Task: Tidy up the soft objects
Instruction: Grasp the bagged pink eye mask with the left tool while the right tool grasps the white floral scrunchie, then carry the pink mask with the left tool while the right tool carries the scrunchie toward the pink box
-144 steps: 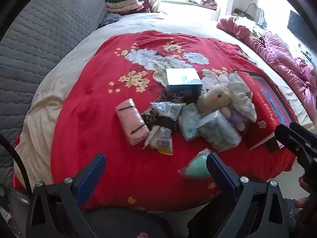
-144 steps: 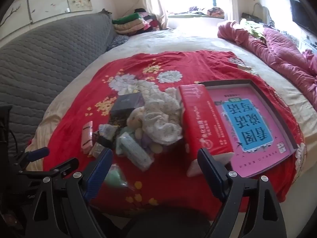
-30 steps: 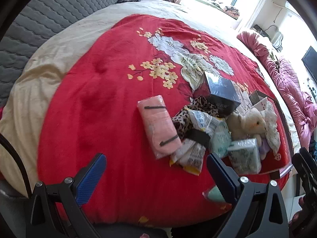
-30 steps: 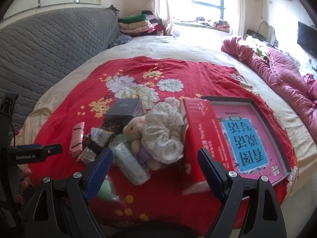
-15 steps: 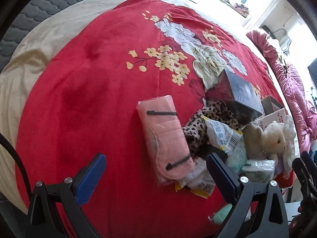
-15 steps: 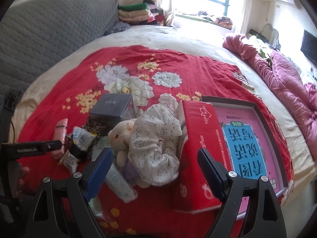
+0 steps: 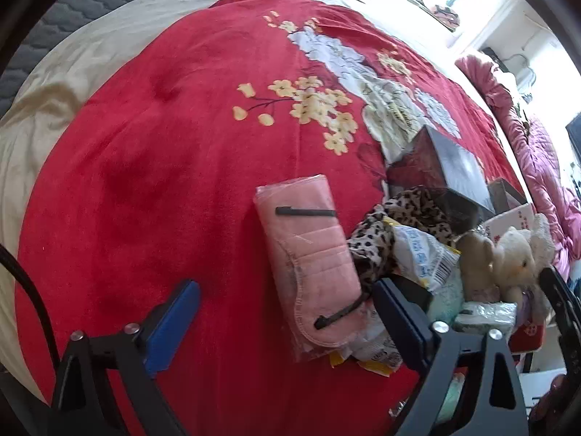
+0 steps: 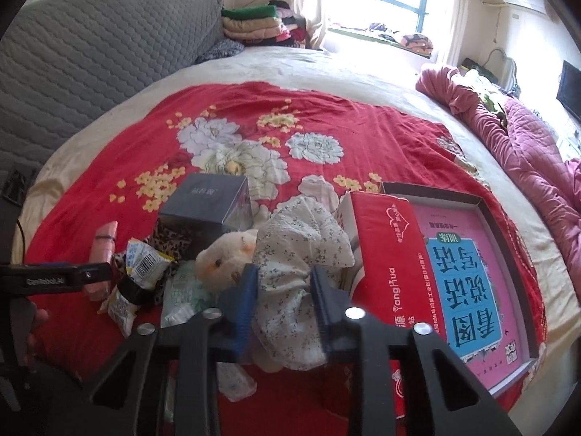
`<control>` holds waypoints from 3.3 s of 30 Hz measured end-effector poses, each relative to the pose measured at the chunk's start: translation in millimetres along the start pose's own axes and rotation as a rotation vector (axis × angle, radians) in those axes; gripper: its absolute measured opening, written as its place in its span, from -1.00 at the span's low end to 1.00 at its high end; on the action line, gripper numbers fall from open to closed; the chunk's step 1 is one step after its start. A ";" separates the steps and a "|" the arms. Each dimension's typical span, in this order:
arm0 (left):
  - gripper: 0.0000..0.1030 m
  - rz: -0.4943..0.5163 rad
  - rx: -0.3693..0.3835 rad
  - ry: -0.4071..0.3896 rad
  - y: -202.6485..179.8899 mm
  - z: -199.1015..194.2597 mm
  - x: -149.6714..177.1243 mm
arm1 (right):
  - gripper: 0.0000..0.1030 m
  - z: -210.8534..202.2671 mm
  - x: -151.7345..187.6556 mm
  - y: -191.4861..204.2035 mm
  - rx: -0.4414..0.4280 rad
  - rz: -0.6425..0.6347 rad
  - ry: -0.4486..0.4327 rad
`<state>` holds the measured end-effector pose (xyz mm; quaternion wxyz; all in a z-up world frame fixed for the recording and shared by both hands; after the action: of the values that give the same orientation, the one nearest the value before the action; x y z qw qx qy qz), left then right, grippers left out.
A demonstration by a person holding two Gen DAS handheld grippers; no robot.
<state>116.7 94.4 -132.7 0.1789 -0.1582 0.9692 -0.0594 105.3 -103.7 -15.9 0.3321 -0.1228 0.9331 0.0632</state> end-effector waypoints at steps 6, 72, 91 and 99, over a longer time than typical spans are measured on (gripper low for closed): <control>0.53 0.010 -0.007 -0.007 -0.3 4.1 1.1 | -0.61 -8.6 -4.6 -3.6 -0.029 0.023 -0.047; -0.35 0.701 0.248 -0.053 -377.0 -86.9 105.3 | -0.74 -144.3 75.9 -249.6 0.141 0.630 -0.358; -0.35 0.835 0.144 0.062 -421.3 -33.9 128.6 | -0.68 -76.1 114.0 -290.7 0.135 0.666 -0.178; -0.35 0.865 0.115 0.090 -429.1 -23.5 135.4 | -0.59 -68.9 125.9 -299.8 0.042 0.738 -0.187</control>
<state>110.5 -353.2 -81.6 0.1533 0.2753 0.9482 -0.0396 50.7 -429.3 -53.6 0.3734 0.2344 0.8812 0.1704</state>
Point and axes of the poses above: each gripper's, at about its wrist camera, not at the fingertips, and z roughly the way its jaws point, y to its left, x to its underside, the point moved 4 cm from there along z, roughly the way its jaws point, and after that the axes turned 6 degrees about -x, right-handed, at the moved point
